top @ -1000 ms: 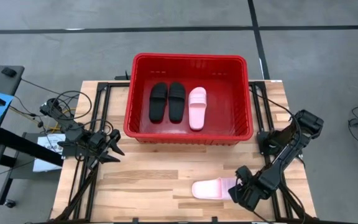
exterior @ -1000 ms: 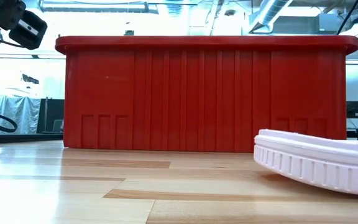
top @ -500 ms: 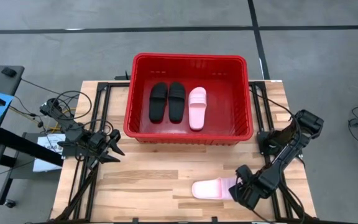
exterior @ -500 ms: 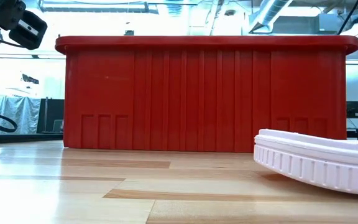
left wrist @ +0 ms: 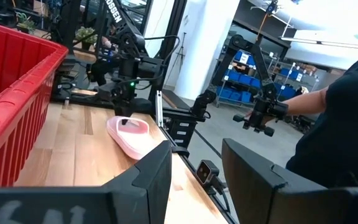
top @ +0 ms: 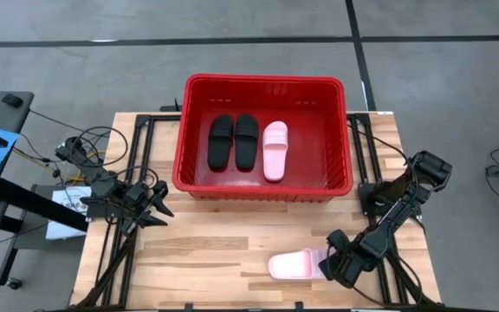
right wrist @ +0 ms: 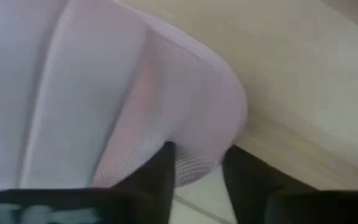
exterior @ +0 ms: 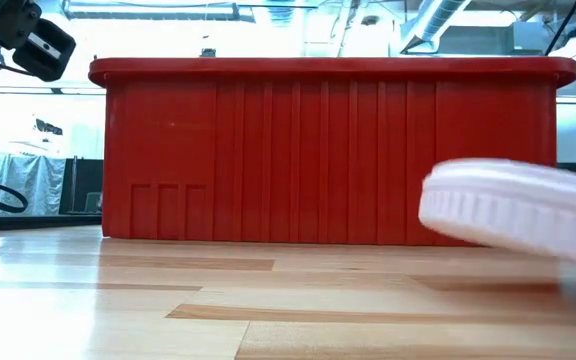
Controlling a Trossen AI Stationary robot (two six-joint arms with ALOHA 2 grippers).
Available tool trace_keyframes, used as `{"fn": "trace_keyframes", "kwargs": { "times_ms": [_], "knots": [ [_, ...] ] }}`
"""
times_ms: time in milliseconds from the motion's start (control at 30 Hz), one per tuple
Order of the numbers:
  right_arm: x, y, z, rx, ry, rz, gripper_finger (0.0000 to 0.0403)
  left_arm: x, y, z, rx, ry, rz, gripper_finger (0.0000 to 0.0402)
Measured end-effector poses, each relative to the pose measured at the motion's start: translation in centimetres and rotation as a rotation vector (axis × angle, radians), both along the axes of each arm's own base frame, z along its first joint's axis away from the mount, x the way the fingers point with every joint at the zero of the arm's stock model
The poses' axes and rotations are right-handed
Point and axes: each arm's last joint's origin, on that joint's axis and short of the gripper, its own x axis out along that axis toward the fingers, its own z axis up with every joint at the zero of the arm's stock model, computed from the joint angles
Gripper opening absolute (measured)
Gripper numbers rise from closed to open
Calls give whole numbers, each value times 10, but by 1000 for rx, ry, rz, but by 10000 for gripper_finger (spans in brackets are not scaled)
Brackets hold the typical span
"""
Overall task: Pick and place slides into bin
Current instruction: Put the pink slipper into the red bin
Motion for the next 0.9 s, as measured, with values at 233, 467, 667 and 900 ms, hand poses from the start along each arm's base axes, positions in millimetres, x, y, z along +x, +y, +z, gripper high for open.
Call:
{"fn": "trace_keyframes", "kwargs": {
  "times_ms": [233,467,667,900],
  "knots": [
    [0,-2,-1,-11,8,20,11,0,0,0,1,0,0,132],
    [4,0,13,-44,-52,47,2,0,0,0,2,0,0,132],
    [8,-2,39,-95,-141,68,1,0,0,0,3,1,0,132],
    [15,-8,66,-165,-194,90,1,0,0,-2,12,14,0,132]
  ]
}}
